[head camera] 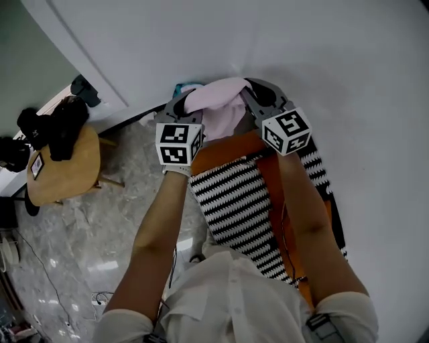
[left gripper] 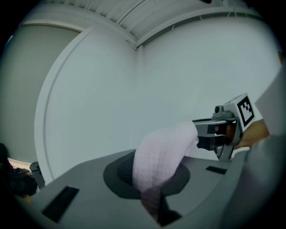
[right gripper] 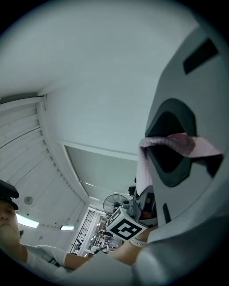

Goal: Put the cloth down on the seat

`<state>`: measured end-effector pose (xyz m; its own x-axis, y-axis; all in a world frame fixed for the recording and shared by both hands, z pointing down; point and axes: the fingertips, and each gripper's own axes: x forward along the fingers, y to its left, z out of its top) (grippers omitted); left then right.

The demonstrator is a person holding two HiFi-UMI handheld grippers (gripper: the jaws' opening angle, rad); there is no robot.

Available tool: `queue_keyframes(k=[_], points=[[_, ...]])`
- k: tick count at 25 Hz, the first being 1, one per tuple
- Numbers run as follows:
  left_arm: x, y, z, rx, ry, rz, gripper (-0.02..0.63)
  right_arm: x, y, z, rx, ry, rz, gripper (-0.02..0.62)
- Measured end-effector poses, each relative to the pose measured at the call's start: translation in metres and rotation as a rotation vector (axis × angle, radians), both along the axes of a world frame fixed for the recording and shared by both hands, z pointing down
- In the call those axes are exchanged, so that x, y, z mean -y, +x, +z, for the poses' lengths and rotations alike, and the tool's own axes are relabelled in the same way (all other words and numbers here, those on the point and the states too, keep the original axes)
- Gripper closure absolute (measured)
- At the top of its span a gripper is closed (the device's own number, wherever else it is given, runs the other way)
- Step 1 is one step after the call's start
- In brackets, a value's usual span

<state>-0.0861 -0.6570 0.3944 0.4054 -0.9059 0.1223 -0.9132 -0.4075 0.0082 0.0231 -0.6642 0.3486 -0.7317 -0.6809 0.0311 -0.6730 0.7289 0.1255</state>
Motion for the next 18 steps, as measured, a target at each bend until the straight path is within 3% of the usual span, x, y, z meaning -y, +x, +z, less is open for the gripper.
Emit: queue_keyframes(k=[3,10,18], points=[[0.005,0.021,0.040,0.018,-0.038,0.006,0.560,0.010,0.017,0.038,-0.007,-0.048,-0.001,0.537],[-0.071,0.056,0.176,0.052,-0.318,0.078,0.560,-0.063,0.056,0.170,-0.072,-0.305,-0.035,0.537],[-0.163,0.098,0.229,0.097,-0.481,0.203,0.558,-0.158,0.100,0.233,-0.126,-0.478,-0.036,0.537]])
